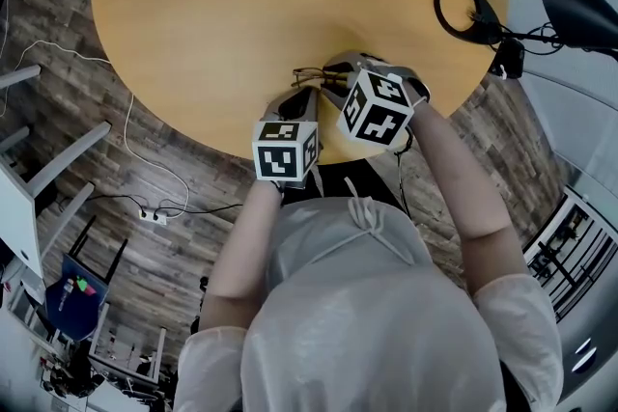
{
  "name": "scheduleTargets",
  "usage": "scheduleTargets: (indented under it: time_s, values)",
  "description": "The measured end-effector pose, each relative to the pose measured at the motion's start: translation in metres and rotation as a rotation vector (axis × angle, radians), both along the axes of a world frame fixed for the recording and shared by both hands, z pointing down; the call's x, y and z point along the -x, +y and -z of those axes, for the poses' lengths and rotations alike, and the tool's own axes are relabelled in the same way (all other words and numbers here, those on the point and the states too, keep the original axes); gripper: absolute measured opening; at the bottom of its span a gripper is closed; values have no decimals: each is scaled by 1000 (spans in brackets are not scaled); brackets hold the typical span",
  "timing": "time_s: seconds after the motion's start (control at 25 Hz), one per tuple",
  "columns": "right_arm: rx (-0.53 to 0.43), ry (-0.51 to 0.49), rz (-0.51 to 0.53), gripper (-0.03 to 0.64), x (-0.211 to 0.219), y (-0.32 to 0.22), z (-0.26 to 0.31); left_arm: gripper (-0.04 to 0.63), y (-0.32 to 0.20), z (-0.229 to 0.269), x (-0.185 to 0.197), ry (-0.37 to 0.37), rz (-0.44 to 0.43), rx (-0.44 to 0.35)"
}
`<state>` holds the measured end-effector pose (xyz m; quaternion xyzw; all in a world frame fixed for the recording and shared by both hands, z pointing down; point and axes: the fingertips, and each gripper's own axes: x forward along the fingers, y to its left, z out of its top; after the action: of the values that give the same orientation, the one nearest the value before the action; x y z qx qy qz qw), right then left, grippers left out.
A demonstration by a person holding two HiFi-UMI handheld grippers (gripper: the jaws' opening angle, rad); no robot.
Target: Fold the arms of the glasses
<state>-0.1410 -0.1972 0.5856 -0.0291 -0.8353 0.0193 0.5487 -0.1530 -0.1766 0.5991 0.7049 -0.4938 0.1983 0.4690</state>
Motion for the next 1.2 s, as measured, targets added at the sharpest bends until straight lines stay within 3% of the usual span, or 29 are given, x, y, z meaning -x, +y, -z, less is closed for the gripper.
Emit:
scheduleTargets:
  time_s: [0.04, 0.12, 0.28, 0.36, 0.48, 0.52, 0.6, 0.84, 1.04, 1.2]
  values:
    - [5, -1, -2, 167, 0, 1, -1, 6, 0, 0, 1, -4, 2, 1]
    - [-1, -17, -12, 228, 1, 2, 2, 6, 1, 2, 3, -21, 3, -7]
    - [-26, -72, -66, 235, 0, -5, 14, 6, -2, 18, 5, -36, 28, -60]
    - [-32, -97, -102, 211, -5, -7, 22, 6, -4, 27, 5, -33, 37, -80]
    - [-68, -121, -240, 79, -19, -16, 42, 6, -3, 45, 9, -42, 45, -103]
    - [-85, -122, -310, 7, -26, -20, 50, 6, -3, 54, 11, -47, 49, -112]
    - [-108, -147, -445, 0, -40, -27, 68, 6, -6, 75, 15, -54, 56, -145]
    - [-231, -383, -719, -2, -68, -40, 147, 6, -29, 165, 15, -115, 13, -381]
    - [-396, -579, -830, -2, -94, -34, 218, 6, -26, 238, 14, -210, -23, -580]
    - [-486, -682, -866, -3, -111, -23, 257, 6, -18, 277, 12, -261, -42, -686]
